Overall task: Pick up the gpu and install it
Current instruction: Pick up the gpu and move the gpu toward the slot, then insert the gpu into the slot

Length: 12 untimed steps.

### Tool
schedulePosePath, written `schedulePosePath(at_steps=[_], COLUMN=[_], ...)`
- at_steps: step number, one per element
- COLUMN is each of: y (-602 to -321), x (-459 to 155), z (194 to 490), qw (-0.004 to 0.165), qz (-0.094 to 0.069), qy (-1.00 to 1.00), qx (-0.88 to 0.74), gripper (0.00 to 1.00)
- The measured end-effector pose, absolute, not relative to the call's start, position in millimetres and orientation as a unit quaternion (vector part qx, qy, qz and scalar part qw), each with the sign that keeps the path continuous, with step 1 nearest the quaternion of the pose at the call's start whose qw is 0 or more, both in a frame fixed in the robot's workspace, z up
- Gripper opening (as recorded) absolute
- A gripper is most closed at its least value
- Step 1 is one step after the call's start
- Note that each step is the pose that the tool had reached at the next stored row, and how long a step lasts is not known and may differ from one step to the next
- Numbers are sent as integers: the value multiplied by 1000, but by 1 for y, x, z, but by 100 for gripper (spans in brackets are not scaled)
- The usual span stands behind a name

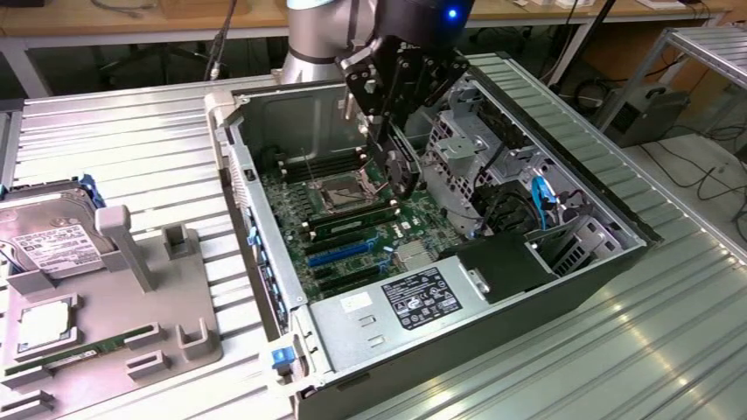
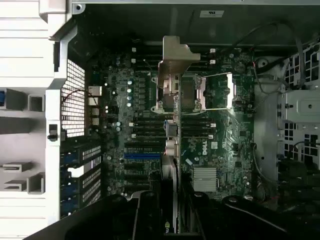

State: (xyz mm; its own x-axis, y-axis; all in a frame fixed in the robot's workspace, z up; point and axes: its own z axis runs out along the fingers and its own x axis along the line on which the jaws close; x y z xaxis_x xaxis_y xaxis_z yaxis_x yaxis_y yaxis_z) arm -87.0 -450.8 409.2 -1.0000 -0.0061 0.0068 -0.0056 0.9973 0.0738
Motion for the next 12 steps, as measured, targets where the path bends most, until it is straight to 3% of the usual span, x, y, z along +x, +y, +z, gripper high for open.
schedulePosePath(at_steps=[12], y=[-451], x=[-78], z=[407], qw=[4], qz=[-37], qy=[-999], qx=[3], gripper=[26])
